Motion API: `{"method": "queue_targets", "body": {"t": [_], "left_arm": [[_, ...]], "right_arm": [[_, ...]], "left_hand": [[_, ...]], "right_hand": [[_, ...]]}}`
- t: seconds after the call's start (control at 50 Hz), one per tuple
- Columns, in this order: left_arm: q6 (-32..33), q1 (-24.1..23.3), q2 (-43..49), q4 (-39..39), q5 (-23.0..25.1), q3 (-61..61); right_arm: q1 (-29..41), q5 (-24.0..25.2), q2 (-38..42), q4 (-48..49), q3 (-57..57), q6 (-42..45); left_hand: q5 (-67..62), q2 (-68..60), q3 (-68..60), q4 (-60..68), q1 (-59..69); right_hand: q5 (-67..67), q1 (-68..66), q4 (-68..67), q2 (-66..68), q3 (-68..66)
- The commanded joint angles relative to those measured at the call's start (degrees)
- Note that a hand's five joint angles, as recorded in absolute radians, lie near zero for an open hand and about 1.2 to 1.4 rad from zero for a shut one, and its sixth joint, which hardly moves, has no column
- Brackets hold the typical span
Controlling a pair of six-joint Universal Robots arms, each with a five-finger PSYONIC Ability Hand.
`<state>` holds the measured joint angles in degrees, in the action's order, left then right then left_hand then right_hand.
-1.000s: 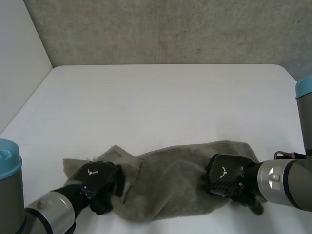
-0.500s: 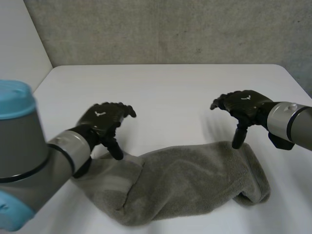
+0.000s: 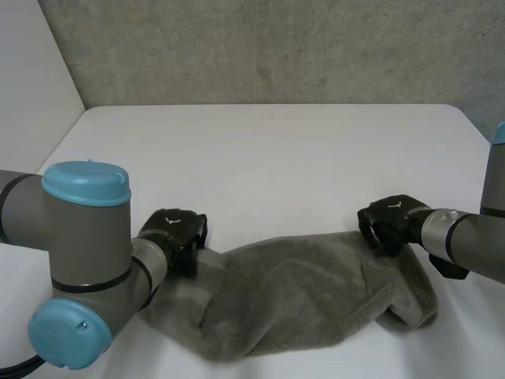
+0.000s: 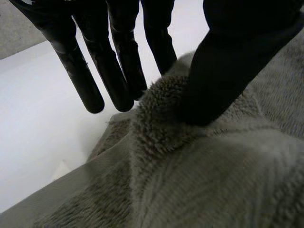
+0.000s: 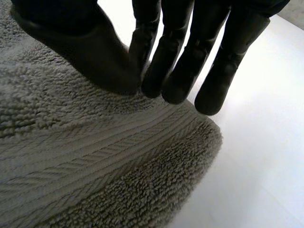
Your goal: Fold the laundry
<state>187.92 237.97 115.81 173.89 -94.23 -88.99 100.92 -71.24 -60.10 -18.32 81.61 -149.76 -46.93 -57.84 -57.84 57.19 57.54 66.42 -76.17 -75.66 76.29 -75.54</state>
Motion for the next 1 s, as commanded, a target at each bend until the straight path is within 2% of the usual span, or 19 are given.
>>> {"method": "queue_targets", "body": {"t": [0.02,0.1,0.14,0.2,0.26,0.34,0.38,0.4,0.42,0.46,0.48,0.5,0.54,0.62,0.7,0.74,0.8,0.84,1.0], "left_arm": [[6.4,0.0,-0.7,-0.1,-1.7,2.2],[8.2,0.6,-4.1,0.1,-1.9,12.7],[8.0,0.9,-5.4,0.7,-2.3,16.7],[6.0,2.6,-8.2,4.5,-4.2,24.2],[0.1,4.7,-10.5,8.5,-6.0,28.0],[-9.6,7.0,-13.4,9.2,-6.0,26.2],[-9.6,7.0,-13.4,9.2,-6.0,26.2],[-11.9,7.7,-14.3,8.3,-5.8,22.7],[-13.3,8.6,-15.2,7.4,-5.4,17.0],[-13.4,9.3,-16.4,7.3,-4.9,12.1],[-13.4,9.4,-16.4,7.2,-4.9,12.1],[-13.4,10.0,-17.4,7.3,-4.0,7.3],[-13.5,10.8,-18.1,7.6,-2.6,2.8],[-13.5,14.3,-20.7,9.4,2.0,-9.1],[-13.5,17.7,-24.1,10.8,5.4,-16.1],[-13.5,21.2,-27.1,12.6,9.5,-22.2],[-13.5,22.7,-28.6,13.2,11.7,-24.7],[-13.4,25.5,-31.1,14.2,15.0,-28.9],[-13.1,32.0,-36.0,14.1,18.4,-36.3]], "right_arm": [[0.6,-0.3,-3.9,0.4,-10.3,-0.9],[0.8,-0.3,-6.7,1.7,-19.0,-3.3],[0.6,-0.4,-8.4,7.3,-26.2,-9.4],[0.6,-0.6,-9.3,11.0,-28.3,-13.1],[0.1,-0.6,-12.1,16.6,-28.5,-18.6],[0.5,0.1,-13.7,12.3,-24.5,-20.0],[0.6,0.4,-13.5,10.5,-21.3,-18.9],[0.9,0.9,-13.3,8.9,-17.9,-16.7],[0.9,0.9,-13.3,8.9,-17.9,-16.7],[2.4,1.9,-12.2,7.9,-11.0,-9.5],[2.4,1.9,-12.1,7.9,-10.9,-9.5],[3.8,2.0,-10.6,7.9,-7.9,-5.2],[4.7,1.1,-9.2,7.9,-5.6,-1.2],[5.2,0.9,-5.0,7.9,-1.6,4.0],[5.3,0.9,-2.4,7.9,-0.8,3.7],[5.5,0.9,-1.6,7.9,-0.5,3.6],[5.7,0.9,-0.8,7.9,-0.7,3.2],[6.0,0.9,-0.5,7.9,-0.9,2.7],[6.0,0.5,-0.9,8.0,-1.0,-1.1]], "left_hand": [[-23.1,-22.2,-22.2,22.8,22.5],[-23.1,-22.2,-22.2,22.8,22.5],[-23.1,-22.2,-22.2,22.8,22.5],[-23.1,-22.2,-22.2,22.8,22.5],[-23.1,-22.2,-22.2,22.8,22.5],[-23.1,-22.2,-22.2,22.8,22.5],[-23.1,-22.2,-22.2,22.8,22.5],[-23.1,-22.2,-22.2,22.8,22.5],[-23.1,-22.2,-22.2,22.8,22.5],[-23.1,-22.2,-22.2,22.8,22.5],[-23.1,-22.2,-22.2,22.8,22.5],[-23.1,-22.2,-22.2,22.8,22.5],[-23.1,-22.2,-22.2,22.8,22.5],[-23.1,-22.2,-22.2,22.8,22.5],[-23.1,-22.2,-22.2,22.8,22.5],[-23.1,-22.2,-22.2,22.8,22.5],[-23.1,-22.2,-22.2,22.8,22.5],[-23.1,-22.2,-22.2,22.8,22.5],[-23.1,-22.2,-22.2,22.8,22.5]], "right_hand": [[3.6,-3.8,-4.3,3.7,-4.5],[3.6,-3.8,-4.3,3.7,-4.5],[3.6,-3.8,-4.3,3.7,-4.5],[3.6,-3.8,-4.3,3.7,-4.5],[3.6,-3.8,-4.3,3.7,-4.5],[3.6,-3.8,-4.3,3.7,-4.5],[3.6,-3.8,-4.3,3.7,-4.5],[-11.7,11.4,10.9,-11.6,10.8],[-11.8,11.6,11.1,-11.7,11.0],[-38.5,38.2,37.7,-38.3,37.6],[-38.6,38.3,37.8,-38.4,37.7],[-47.1,46.8,46.3,-46.9,46.2],[-51.8,51.6,51.1,-51.7,50.9],[-56.2,56.0,55.5,-56.1,55.4],[-56.4,56.2,55.7,-56.3,55.5],[-56.4,56.2,55.7,-56.3,55.5],[-56.4,56.2,55.7,-56.3,55.5],[-56.2,56.0,55.5,-56.1,55.4],[-55.4,55.2,54.6,-55.3,54.5]]}}
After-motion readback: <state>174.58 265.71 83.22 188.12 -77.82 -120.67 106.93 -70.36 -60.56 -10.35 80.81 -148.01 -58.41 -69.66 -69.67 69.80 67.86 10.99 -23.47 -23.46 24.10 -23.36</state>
